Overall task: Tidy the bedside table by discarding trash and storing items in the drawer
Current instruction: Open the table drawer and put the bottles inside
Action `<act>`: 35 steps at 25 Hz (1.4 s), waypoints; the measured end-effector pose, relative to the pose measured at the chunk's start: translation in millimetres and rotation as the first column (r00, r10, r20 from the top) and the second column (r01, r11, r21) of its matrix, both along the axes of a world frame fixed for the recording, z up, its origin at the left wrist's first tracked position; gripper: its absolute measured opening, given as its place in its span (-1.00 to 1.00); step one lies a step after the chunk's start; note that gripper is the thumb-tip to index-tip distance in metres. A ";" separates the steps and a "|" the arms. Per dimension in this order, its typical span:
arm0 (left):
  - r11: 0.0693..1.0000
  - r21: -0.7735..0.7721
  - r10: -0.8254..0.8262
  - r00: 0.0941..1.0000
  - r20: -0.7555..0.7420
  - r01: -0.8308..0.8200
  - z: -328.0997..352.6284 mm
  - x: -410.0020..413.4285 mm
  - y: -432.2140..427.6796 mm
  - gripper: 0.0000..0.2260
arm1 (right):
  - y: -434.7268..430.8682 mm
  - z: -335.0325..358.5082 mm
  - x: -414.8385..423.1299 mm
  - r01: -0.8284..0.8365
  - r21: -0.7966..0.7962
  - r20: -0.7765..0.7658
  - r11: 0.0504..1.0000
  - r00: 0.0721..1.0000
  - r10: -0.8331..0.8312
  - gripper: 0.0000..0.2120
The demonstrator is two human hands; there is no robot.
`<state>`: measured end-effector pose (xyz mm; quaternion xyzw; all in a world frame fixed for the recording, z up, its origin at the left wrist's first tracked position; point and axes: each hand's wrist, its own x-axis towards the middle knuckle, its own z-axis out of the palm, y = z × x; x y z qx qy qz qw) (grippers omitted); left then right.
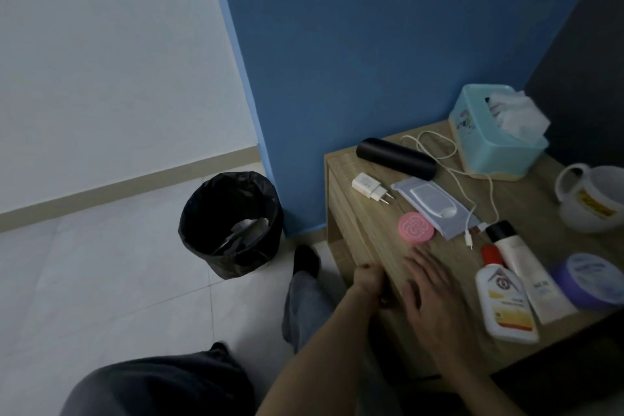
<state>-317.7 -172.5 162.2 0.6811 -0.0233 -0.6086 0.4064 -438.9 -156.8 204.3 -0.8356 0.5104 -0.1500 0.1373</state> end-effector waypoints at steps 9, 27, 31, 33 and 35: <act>0.999 -0.041 -0.022 0.995 0.093 0.026 23.3 15.9 23.9 -0.85 | 0.6 -1.5 -1.2 -0.012 -0.019 0.034 1.000 0.999 0.013 -0.47; 0.997 0.000 -0.072 0.968 0.239 0.075 15.0 85.0 102.0 -0.76 | 7.5 10.3 -1.0 0.005 -0.017 0.026 1.000 1.000 -0.004 -0.49; 0.993 -0.110 0.020 0.836 0.548 0.048 23.9 74.3 101.5 -0.60 | 10.2 11.1 -3.0 0.016 0.008 0.020 1.000 1.000 -0.016 -0.63; 0.987 -0.106 -0.001 0.663 0.749 0.121 46.2 59.4 92.1 -0.45 | 10.3 15.0 -2.8 -0.002 0.057 0.055 0.998 0.998 -0.001 -0.62; 0.965 -0.092 -0.044 0.499 0.866 0.246 69.6 35.9 79.7 -0.43 | 9.9 29.5 -3.1 0.040 0.217 0.188 0.975 0.979 -0.082 -0.65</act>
